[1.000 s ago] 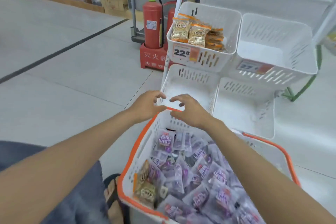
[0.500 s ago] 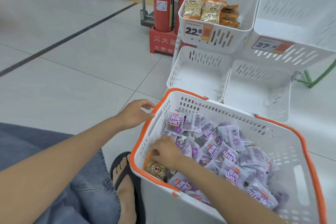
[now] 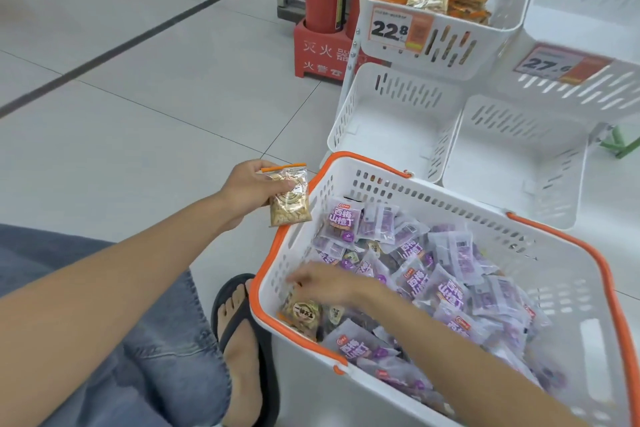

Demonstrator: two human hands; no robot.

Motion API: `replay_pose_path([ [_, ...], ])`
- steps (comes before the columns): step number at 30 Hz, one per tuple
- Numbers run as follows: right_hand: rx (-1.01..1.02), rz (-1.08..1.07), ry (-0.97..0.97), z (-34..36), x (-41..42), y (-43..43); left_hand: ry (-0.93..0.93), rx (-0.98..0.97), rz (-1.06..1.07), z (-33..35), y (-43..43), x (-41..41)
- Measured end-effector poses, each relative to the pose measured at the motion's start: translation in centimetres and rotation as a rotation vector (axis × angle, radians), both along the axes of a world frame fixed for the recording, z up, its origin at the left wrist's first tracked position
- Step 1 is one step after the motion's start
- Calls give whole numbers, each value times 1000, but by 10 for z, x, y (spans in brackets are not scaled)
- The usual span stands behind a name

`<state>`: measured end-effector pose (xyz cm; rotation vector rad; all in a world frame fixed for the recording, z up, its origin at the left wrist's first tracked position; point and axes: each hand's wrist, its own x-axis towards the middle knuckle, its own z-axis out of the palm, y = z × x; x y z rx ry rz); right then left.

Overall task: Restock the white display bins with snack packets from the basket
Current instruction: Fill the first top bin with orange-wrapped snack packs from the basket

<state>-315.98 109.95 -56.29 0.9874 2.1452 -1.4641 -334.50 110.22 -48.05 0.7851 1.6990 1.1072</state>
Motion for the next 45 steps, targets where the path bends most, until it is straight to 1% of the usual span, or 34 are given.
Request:
replay_pose_path([
  [2, -76, 92, -135, -16, -11, -11, 7, -19, -19, -4, -1, 3],
  [4, -96, 126, -199, -19, -17, -11, 23, -28, -36, -6, -1, 7],
  [8, -91, 127, -226, -20, -18, -8, 27, -19, -38, -5, -1, 10],
  [10, -151, 107, -225, -21, -16, -7, 38, -23, -45, -7, -1, 11],
  [12, -275, 126, -195, -16, -11, -3, 45, -29, -57, -10, 0, 12],
  [13, -296, 156, -157, -12, -8, 0, 43, -31, -58, -11, 0, 13],
  [15, -178, 191, -46, -5, 1, 4, 20, -25, -33, -11, 3, 13],
  [16, -107, 159, 23, -2, 5, 6, 1, -13, -14, -11, 4, 13],
  [18, -21, -35, 141, 1, 16, 17, -26, 17, 15, -8, 6, 13],
  [19, 11, -173, 189, 6, 20, 26, -28, 28, 26, -6, 7, 13],
  [21, 79, -534, 305, 28, 28, 48, -21, 71, 45, -2, 8, 17],
  [22, 93, -729, 407, 43, 30, 59, -14, 95, 45, 0, 9, 21],
  [23, 70, -907, 535, 59, 31, 69, -17, 109, 36, 2, 10, 25],
  [24, 12, -1039, 656, 74, 29, 74, -55, 106, 9, 5, 11, 32],
  [25, -58, -1117, 747, 87, 25, 77, -131, 91, -46, 9, 12, 40],
  [26, -115, -1149, 810, 98, 21, 77, -219, 76, -123, 13, 12, 48],
  [28, -209, -1129, 883, 112, 17, 76, -340, 89, -252, 22, 12, 62],
  [30, -280, -1077, 923, 124, 19, 77, -449, 124, -253, 28, 15, 64],
  [31, -266, -1028, 914, 131, 22, 78, -509, 135, -250, 31, 15, 63],
  [32, -219, -942, 880, 134, 26, 80, -554, 143, -256, 35, 17, 62],
  [33, -169, -862, 851, 138, 29, 80, -561, 151, -262, 37, 18, 61],
  [36, -12, -788, 811, 145, 33, 80, -495, 145, -169, 43, 27, 65],
  [37, 119, -787, 800, 146, 33, 80, -461, 142, -137, 45, 31, 65],
  [38, 342, -762, 748, 146, 34, 85, -435, 149, -129, 50, 35, 65],
  [39, 521, -693, 657, 147, 35, 88, -416, 166, -138, 54, 40, 64],
  [40, 612, -624, 576, 146, 37, 93, -391, 182, -147, 59, 44, 62],
  [41, 609, -581, 538, 150, 39, 96, -363, 201, -157, 65, 49, 60],
  [42, 550, -581, 531, 154, 41, 98, -347, 220, -162, 70, 54, 58],
  [43, 524, -612, 537, 158, 43, 102, -347, 242, -164, 77, 61, 57],
  [45, 548, -753, 592, 170, 43, 108, -366, 277, -166, 93, 75, 62],
])
